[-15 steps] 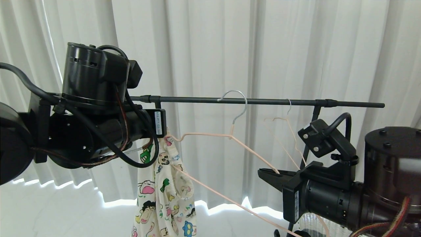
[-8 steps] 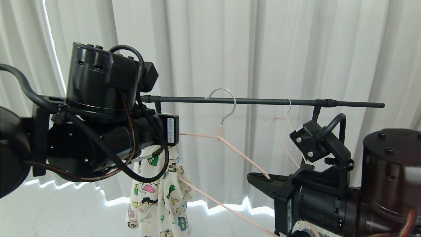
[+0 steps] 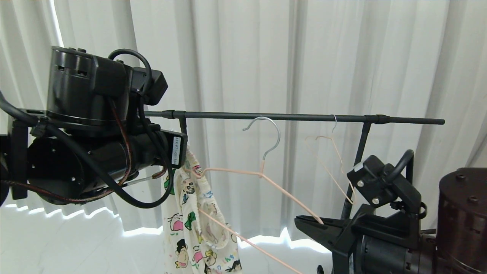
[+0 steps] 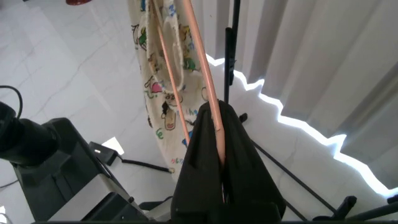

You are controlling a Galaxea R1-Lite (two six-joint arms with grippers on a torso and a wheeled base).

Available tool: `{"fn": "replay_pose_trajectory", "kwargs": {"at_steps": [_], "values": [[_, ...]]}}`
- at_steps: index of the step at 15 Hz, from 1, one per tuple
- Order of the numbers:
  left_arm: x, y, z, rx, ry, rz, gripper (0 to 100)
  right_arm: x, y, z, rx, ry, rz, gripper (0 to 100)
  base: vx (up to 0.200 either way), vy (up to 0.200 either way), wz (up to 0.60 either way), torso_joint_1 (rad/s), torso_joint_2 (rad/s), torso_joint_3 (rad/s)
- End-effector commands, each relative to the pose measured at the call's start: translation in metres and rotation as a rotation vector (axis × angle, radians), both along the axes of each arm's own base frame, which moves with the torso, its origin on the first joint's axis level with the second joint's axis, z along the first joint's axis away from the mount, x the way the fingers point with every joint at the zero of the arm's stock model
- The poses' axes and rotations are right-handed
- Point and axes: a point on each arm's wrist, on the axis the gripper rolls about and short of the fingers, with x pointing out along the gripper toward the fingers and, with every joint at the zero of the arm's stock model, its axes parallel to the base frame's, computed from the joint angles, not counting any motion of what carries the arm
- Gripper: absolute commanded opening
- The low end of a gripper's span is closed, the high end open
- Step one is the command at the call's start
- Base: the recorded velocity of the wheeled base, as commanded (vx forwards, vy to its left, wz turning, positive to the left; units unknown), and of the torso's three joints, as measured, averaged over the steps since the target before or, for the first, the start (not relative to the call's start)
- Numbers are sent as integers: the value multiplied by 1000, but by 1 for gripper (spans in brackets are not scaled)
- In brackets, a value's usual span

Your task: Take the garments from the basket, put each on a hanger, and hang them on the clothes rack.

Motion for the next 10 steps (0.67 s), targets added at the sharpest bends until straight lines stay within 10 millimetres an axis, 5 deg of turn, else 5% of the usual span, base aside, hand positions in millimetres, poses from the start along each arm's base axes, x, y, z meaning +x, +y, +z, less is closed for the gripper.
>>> {"fn": "replay_pose_trajectory", "kwargs": {"at_steps": [1,10], "values": [[-15,-14,5,-27,-8,-106,0,-2,-3,4,17,-7,1,0,0,0,0,0,0,0],[-46,-56,28,-141,-73,-334,0,18,37,-6,52,9,-11,0,0,0,0,0,0,0]]}}
